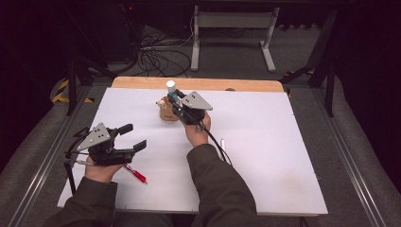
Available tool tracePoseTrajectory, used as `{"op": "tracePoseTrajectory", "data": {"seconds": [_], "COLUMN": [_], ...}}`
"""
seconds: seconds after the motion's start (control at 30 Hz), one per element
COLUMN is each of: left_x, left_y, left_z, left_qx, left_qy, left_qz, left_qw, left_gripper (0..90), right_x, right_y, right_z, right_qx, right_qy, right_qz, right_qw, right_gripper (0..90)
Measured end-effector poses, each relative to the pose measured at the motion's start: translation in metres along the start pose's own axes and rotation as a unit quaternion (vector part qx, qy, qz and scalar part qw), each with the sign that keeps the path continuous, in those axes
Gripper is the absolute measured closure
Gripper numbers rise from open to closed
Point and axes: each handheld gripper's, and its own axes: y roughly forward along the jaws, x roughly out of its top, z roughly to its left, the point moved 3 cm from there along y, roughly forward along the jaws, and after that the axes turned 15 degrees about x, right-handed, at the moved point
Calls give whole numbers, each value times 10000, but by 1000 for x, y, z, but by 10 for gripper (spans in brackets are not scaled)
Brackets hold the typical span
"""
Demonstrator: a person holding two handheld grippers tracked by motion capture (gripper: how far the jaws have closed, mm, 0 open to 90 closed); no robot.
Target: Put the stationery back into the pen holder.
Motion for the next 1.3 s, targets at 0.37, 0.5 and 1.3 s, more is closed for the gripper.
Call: {"op": "tracePoseTrajectory", "data": {"seconds": [0.37,0.5,1.3], "left_x": [2,2,0], "left_y": [-2,-2,-3], "left_z": [0,1,4], "left_qx": [-7,-6,38], "left_qy": [-4,-20,-52], "left_qz": [-68,-70,-74], "left_qw": [10000,10000,10000], "left_gripper": [214,214,225], "right_x": [-16,-21,-50], "right_y": [9,13,28], "right_z": [-13,-16,-21], "right_qx": [-64,-89,-123], "right_qy": [430,435,906], "right_qz": [-225,-264,-181], "right_qw": [9988,9987,9956], "right_gripper": [660,660,659]}}
